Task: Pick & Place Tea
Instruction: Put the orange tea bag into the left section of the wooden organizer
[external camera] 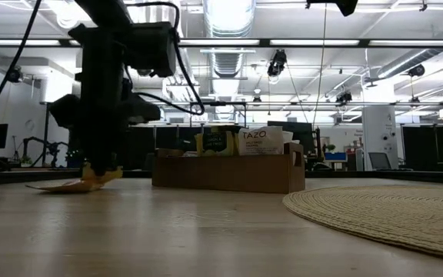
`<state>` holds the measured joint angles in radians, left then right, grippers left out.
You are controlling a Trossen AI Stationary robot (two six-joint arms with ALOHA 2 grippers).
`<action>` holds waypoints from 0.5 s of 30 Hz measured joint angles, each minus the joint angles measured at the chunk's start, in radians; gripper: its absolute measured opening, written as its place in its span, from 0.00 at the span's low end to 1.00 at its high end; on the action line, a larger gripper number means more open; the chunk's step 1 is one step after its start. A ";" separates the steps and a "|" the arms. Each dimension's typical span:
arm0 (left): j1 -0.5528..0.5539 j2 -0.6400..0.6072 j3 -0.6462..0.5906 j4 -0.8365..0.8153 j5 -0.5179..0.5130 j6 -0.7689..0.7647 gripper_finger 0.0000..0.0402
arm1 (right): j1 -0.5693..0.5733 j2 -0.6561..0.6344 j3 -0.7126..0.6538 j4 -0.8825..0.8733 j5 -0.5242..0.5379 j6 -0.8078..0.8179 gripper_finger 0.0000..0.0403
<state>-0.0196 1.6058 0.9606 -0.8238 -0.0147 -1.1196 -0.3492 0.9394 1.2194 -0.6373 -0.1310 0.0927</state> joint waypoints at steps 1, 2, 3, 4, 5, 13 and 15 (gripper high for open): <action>0.000 0.000 0.012 -0.018 -0.001 0.002 0.00 | 0.000 0.000 0.000 0.000 0.000 0.000 0.42; 0.000 0.000 0.024 -0.038 -0.003 0.005 0.00 | 0.000 0.000 0.000 0.000 0.000 0.000 0.42; 0.000 0.000 0.036 -0.058 -0.005 0.009 0.00 | 0.000 0.000 0.000 0.000 0.000 0.000 0.42; 0.001 -0.001 0.049 -0.078 -0.011 0.013 0.00 | 0.000 0.000 0.000 0.000 0.000 0.000 0.42; 0.001 -0.002 0.064 -0.095 -0.021 0.018 0.00 | 0.000 0.000 0.000 0.000 0.000 0.000 0.42; 0.003 -0.004 0.221 -0.136 -0.116 0.019 0.00 | 0.000 0.000 0.000 0.000 0.000 0.004 0.42; 0.003 -0.005 0.268 -0.143 -0.135 0.019 0.00 | 0.000 0.000 0.000 0.000 0.000 0.008 0.42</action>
<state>-0.0170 1.6012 1.2286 -0.9669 -0.1495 -1.1007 -0.3496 0.9391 1.2194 -0.6376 -0.1314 0.1006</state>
